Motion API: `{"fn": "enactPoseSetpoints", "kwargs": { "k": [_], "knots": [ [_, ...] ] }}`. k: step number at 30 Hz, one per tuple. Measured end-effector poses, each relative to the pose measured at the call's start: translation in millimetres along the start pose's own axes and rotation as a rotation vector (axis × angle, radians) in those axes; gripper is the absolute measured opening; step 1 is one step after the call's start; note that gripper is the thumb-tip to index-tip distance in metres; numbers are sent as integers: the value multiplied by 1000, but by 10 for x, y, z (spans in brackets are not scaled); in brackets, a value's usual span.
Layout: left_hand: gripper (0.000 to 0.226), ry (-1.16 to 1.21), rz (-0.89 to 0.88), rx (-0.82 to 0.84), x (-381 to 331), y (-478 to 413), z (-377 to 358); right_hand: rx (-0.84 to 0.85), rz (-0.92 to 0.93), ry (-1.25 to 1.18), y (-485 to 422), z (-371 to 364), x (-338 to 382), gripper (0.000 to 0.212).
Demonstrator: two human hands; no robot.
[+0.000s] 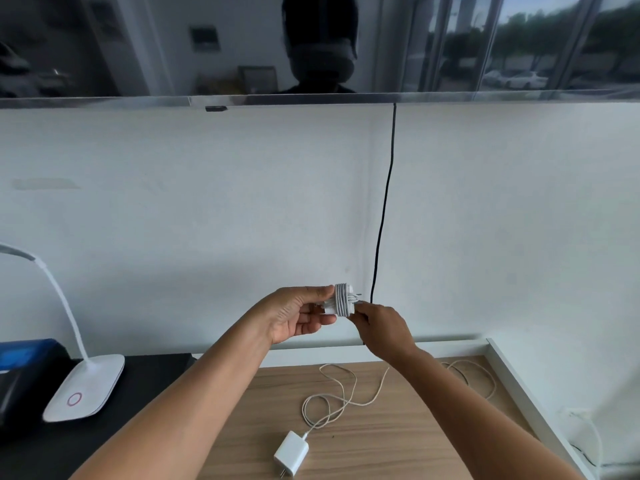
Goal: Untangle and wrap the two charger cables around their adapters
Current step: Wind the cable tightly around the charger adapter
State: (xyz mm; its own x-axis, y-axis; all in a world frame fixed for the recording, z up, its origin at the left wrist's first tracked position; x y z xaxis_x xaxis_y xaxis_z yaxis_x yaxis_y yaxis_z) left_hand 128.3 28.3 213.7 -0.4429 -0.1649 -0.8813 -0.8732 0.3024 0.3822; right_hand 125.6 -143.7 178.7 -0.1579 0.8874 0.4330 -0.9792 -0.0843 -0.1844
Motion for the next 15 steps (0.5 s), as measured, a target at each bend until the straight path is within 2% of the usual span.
{"fn": "enactPoseSetpoints", "kwargs": {
  "k": [3,6,10,15],
  "knots": [
    [50,-86,5,64,18,15,-27,8,7,62,-67,84,-15,27],
    [39,-146,1,72,15,17,-30,27,49,76,-152,177,0,27],
    [33,-223,-34,22,32,-18,-17,10,77,107,-273,334,28,20],
    [31,-197,-48,-76,86,-81,26,-87,119,132,-316,558,114,20]
  ]
}}
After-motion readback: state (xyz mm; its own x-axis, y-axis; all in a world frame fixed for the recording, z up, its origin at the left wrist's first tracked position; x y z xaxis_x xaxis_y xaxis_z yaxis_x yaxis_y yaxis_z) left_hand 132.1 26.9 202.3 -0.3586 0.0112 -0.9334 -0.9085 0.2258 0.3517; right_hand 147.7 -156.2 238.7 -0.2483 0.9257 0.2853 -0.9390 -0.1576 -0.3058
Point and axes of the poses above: each hand's wrist, its own y-axis away from the middle knuckle, its own z-axis out of the back of the hand, x = y × z, the point moved 4 cm from there along -y, towards the middle knuckle, and after that the axes turned 7 degrees about y, right-handed, at the moved point
